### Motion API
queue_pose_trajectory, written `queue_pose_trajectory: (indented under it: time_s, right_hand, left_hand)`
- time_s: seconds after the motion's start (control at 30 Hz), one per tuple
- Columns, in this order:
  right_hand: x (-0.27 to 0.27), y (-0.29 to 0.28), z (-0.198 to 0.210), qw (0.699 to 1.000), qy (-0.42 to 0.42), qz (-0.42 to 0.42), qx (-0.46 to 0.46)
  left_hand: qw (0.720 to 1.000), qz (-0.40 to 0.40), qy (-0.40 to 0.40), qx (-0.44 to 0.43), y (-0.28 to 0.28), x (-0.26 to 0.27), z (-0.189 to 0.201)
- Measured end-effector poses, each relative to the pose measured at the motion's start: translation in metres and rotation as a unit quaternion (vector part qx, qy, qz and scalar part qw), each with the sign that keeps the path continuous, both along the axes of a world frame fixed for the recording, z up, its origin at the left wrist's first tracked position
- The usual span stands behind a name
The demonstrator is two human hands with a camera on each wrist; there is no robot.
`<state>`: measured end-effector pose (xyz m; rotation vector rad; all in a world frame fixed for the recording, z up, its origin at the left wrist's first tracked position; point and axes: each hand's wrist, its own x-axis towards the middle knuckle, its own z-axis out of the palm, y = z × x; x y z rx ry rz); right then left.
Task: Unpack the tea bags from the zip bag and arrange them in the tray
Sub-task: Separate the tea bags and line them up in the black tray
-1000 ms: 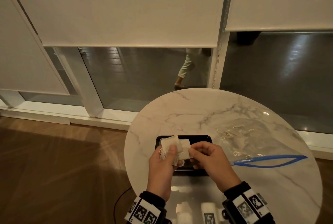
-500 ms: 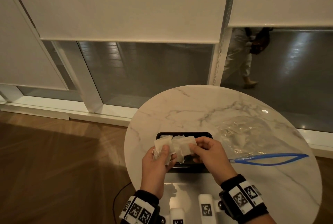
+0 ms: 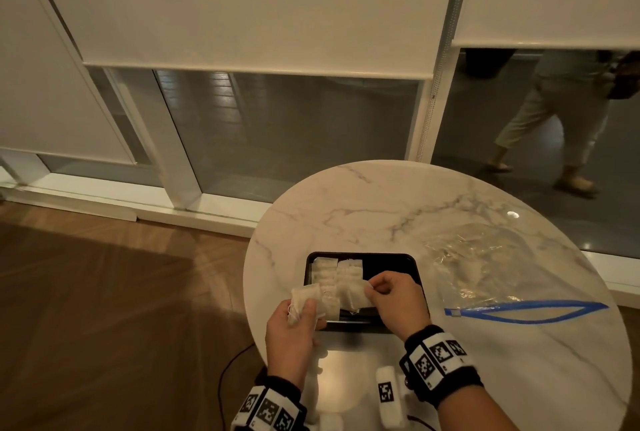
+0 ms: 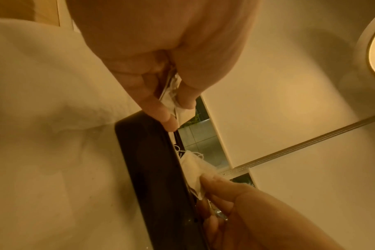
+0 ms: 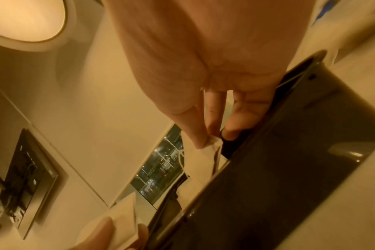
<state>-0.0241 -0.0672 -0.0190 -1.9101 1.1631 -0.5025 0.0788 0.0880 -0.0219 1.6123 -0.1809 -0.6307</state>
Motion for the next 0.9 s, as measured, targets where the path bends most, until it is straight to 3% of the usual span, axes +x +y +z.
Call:
queue_pose_trajectory:
  time_s: [0.9]
  right_hand:
    - [0.035,-0.014,-0.026,0.986,0.154,0.035,0.044]
  left_hand:
    - [1.000,-0.001,-0.004,-0.008,0.001,0.004,-0.002]
